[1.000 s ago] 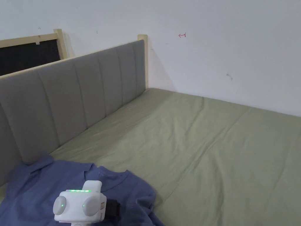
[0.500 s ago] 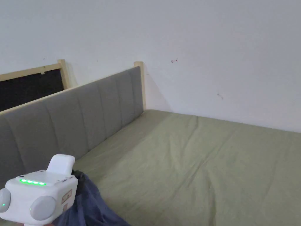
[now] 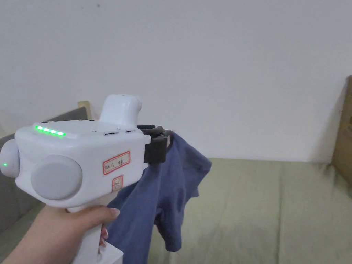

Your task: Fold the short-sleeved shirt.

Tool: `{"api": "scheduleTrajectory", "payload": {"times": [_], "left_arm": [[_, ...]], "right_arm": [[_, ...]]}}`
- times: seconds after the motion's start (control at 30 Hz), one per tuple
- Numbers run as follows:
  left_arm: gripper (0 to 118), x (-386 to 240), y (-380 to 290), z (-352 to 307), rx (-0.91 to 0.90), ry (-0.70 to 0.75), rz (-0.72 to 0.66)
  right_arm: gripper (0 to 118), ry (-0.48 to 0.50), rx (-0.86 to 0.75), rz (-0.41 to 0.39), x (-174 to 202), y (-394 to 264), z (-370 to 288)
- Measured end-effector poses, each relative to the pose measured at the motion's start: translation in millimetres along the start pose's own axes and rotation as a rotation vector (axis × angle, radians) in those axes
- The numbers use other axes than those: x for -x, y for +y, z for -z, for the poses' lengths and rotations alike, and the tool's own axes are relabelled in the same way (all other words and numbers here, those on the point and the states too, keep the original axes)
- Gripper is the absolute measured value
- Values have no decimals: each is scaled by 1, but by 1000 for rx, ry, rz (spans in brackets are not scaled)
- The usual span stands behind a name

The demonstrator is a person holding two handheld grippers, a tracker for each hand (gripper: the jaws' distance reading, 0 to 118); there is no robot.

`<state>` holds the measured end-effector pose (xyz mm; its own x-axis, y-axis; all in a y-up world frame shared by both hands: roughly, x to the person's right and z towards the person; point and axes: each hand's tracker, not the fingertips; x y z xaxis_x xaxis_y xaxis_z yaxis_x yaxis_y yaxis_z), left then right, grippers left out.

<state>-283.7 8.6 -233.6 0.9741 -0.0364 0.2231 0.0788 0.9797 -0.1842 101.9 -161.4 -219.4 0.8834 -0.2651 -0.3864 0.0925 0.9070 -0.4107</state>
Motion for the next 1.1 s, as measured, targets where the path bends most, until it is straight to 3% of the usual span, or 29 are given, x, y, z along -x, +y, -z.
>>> {"api": "scheduleTrajectory", "payload": {"times": [0.13,0.37,0.57,0.6,0.63,0.7,0.8,0.93,1.1], "left_arm": [[2,-69,-9,61,105,-200,-44],[2,-143,-123,189,475,-245,-72],[4,-120,-259,236,820,-144,-393],[15,-117,-271,238,859,-134,-419],[37,-114,-282,238,910,-121,-440],[102,-106,-298,231,925,-136,-512],[100,-88,-298,218,911,-140,-617],[101,-62,-263,192,800,-130,-642],[99,-45,-197,102,470,-84,-492]], "right_arm": [[0,-85,-37,33,-34,-1,-23],[0,-203,-34,160,-82,-14,-41],[0,-223,43,162,-94,-36,-35],[0,-219,56,166,-95,-40,-33],[0,-215,70,172,-95,-43,-31],[0,-208,94,181,-94,-48,-25],[0,-194,111,188,-90,-50,-19],[0,-182,102,159,-81,-43,-14],[0,-170,-25,48,-63,-22,-17]]}}
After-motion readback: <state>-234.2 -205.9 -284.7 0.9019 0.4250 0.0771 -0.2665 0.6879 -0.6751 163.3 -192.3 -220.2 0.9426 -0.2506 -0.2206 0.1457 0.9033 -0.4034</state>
